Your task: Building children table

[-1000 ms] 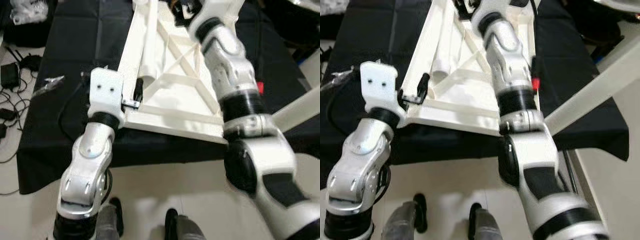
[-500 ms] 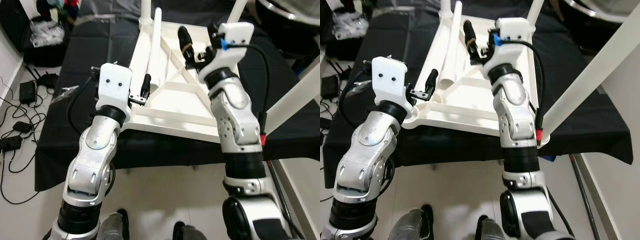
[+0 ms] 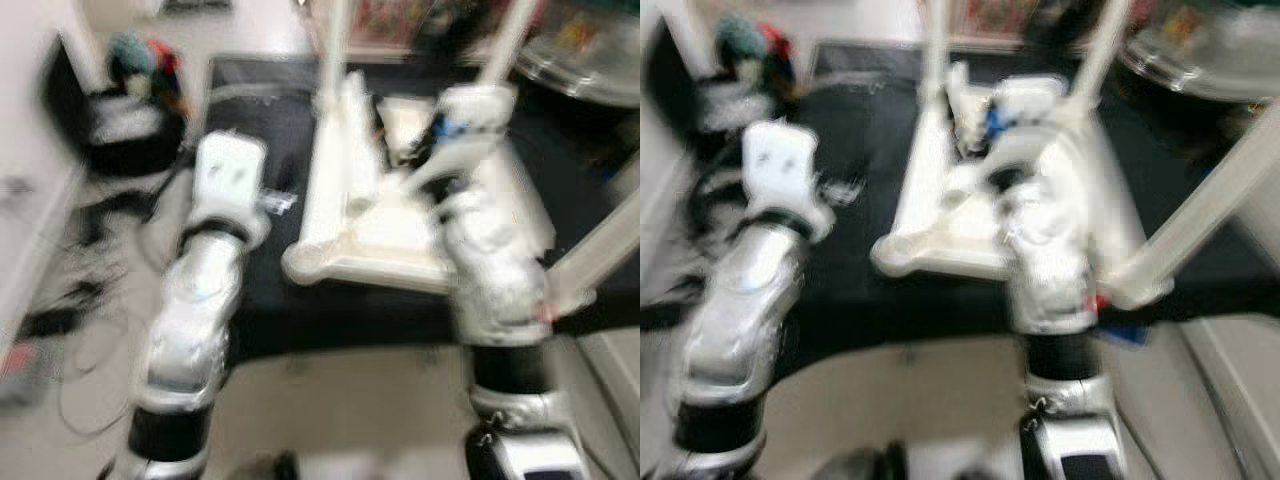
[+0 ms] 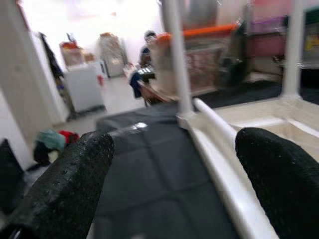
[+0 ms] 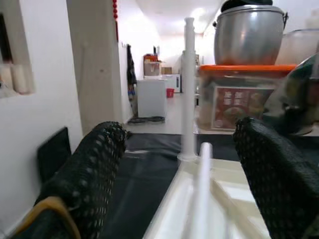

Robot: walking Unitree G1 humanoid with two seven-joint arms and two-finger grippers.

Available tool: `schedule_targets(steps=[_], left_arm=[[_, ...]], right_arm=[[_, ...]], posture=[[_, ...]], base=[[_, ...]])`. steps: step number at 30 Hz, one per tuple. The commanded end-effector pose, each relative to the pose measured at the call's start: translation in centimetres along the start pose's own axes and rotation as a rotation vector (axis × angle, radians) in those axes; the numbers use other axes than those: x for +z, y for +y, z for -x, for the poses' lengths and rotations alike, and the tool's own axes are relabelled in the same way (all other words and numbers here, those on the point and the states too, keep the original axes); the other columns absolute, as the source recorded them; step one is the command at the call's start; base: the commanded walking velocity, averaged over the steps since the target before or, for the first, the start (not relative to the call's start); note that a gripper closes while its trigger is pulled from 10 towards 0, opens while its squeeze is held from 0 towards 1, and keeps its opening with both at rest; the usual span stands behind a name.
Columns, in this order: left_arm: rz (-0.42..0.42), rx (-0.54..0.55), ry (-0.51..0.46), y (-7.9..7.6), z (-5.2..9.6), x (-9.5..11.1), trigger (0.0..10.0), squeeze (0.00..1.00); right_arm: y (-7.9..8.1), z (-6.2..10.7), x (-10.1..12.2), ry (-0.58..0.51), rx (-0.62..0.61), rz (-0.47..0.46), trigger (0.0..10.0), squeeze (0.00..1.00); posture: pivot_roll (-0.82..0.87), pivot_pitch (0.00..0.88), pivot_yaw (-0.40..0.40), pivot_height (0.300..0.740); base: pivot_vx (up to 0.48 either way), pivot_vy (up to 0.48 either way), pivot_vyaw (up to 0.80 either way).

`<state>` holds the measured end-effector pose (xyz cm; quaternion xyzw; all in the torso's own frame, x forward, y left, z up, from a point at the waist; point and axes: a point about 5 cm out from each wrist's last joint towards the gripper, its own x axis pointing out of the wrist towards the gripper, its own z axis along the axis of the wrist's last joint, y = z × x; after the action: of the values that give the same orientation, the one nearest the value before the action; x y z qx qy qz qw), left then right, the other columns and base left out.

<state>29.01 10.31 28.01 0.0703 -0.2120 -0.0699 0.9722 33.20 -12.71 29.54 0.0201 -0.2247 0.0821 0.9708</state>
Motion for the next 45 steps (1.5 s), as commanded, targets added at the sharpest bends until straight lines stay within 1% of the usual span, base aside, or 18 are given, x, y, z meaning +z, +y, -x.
schedule_targets(steps=[1, 6, 10, 22, 29, 31, 35, 37, 39, 42, 43, 45], left_arm=[[-0.005, 0.005, 0.021, 0.1, 0.1, -0.5, 10.0, 0.0], [-0.021, 0.003, -0.011, 0.5, -0.5, 0.0, 10.0, 0.0], [-0.02, -0.003, -0.013, 0.5, -0.6, 0.1, 10.0, 0.0], [-0.021, -0.012, -0.014, 0.5, -0.7, 0.2, 10.0, 0.0], [-0.035, -0.024, -0.015, 0.4, -0.6, 0.1, 10.0, 0.0], [-0.015, -0.028, -0.012, 0.4, -0.7, 0.1, 10.0, 0.0], [-0.014, -0.034, -0.011, 0.4, -0.8, 0.1, 10.0, 0.0], [-0.009, -0.033, -0.012, 0.5, -0.8, 0.2, 10.0, 0.0], [-0.005, -0.031, -0.01, 0.6, -0.8, 0.2, 10.0, 0.0], [-0.004, -0.031, -0.008, 0.7, -0.8, 0.1, 10.0, 0.0], [-0.003, -0.032, -0.004, 0.7, -0.8, 0.0, 10.0, 0.0], [-0.003, -0.032, -0.004, 0.7, -0.8, 0.0, 10.0, 0.0]], right_arm=[[0.2, 0.2, 0.0, 0.008, 0.004, 0.003, 10.0, 0.0], [0.4, 0.2, 0.5, 0.005, 0.0, -0.001, 10.0, 0.0], [0.6, 0.2, 0.6, 0.009, -0.002, -0.005, 10.0, 0.0], [0.9, -0.2, 1.2, -0.002, -0.002, -0.008, 10.0, 0.0], [1.0, -0.3, 1.5, -0.014, -0.004, -0.011, 10.0, 0.0], [0.9, -0.3, 1.6, -0.016, -0.009, -0.005, 10.0, 0.0], [0.9, -0.3, 1.6, -0.013, -0.012, -0.006, 10.0, 0.0], [0.8, -0.3, 1.6, -0.012, -0.019, -0.005, 10.0, 0.0], [0.2, -0.4, 1.5, 0.003, -0.048, 0.005, 10.0, 0.0], [-0.1, -0.5, 1.4, 0.011, -0.061, 0.011, 10.0, 0.0], [-0.8, -0.8, 1.1, 0.038, -0.087, 0.024, 10.0, 0.0], [-0.8, -0.8, 1.1, 0.038, -0.087, 0.024, 10.0, 0.0]], posture=[[0.15, 0.123, -0.049, 0.74], [0.15, 0.138, -0.044, 0.74], [0.16, 0.143, -0.042, 0.74], [0.16, 0.154, -0.039, 0.74], [0.16, 0.159, -0.035, 0.74], [0.16, 0.164, -0.035, 0.74], [0.16, 0.164, -0.035, 0.74], [0.16, 0.165, -0.037, 0.74], [0.16, 0.168, -0.039, 0.74], [0.16, 0.168, -0.039, 0.74], [0.16, 0.173, -0.04, 0.74], [0.16, 0.173, -0.04, 0.74]], base=[[0.0, 0.0, 0.0], [0.191, 0.0, 0.0], [0.344, 0.0, 0.0], [0.375, 0.0, 0.0], [0.391, 0.0, 0.0], [0.0, 0.0, 0.0], [0.0, 0.0, 0.0], [0.0, 0.0, 0.0], [0.0, 0.0, -0.2], [0.0, 0.0, -0.41], [0.0, 0.0, -0.8], [0.0, 0.0, -0.8]])
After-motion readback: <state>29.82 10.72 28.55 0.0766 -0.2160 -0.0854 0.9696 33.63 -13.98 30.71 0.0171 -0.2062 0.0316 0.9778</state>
